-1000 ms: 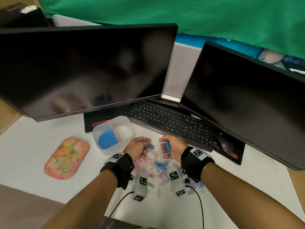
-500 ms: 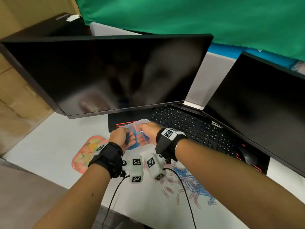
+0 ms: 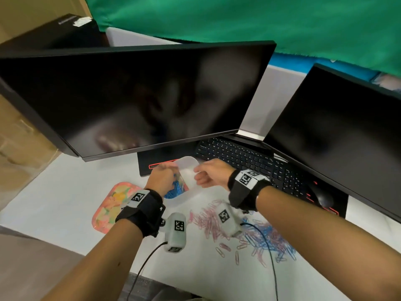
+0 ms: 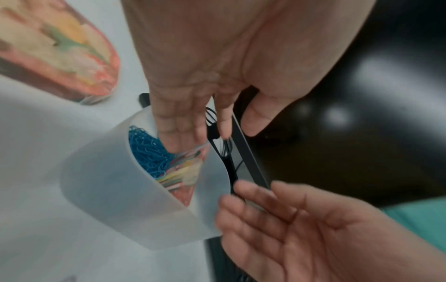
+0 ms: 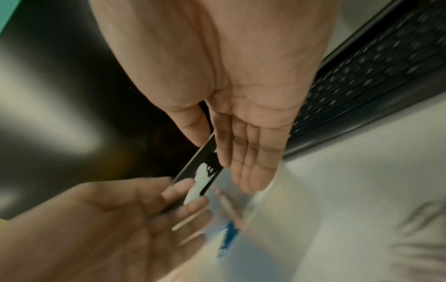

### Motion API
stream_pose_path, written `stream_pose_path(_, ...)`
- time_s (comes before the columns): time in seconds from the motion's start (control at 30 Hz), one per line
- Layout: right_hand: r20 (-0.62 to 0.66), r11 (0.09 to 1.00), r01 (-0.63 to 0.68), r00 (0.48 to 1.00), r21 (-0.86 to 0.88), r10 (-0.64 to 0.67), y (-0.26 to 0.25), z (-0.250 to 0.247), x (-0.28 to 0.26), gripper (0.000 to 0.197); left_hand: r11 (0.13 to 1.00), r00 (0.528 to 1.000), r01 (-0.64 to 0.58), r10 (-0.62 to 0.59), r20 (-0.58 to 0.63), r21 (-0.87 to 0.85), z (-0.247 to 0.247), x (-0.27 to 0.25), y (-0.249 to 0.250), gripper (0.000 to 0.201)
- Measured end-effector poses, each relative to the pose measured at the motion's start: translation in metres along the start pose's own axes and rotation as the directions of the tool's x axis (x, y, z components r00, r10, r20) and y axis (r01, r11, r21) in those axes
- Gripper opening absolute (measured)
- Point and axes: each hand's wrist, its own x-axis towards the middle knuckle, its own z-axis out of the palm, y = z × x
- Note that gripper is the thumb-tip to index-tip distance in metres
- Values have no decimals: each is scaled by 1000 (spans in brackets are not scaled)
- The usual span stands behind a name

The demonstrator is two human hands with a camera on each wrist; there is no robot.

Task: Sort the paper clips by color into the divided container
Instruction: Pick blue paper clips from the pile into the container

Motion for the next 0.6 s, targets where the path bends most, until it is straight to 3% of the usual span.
stream_pose_path(0.1, -93, 977, -17, 996, -214, -3, 34, -39, -16, 23, 969, 980, -181, 165, 107, 169, 21, -10, -7, 30)
stream_pose_path(0.23, -217, 894, -47, 975, -446, -57, 86, -80, -36, 28, 756, 907, -404, 258, 333, 515, 56, -20, -25, 24)
stream_pose_path(0.4, -342, 851, -110, 936, -513, -85, 135, -103, -53, 28, 505, 838, -518, 141, 526, 690, 99, -22, -51, 25)
stream_pose_path(0.6, -246, 768, -58, 960, -638, -132, 154, -102, -44, 24, 194, 779, -612, -13, 626, 766, 136, -25, -83, 32)
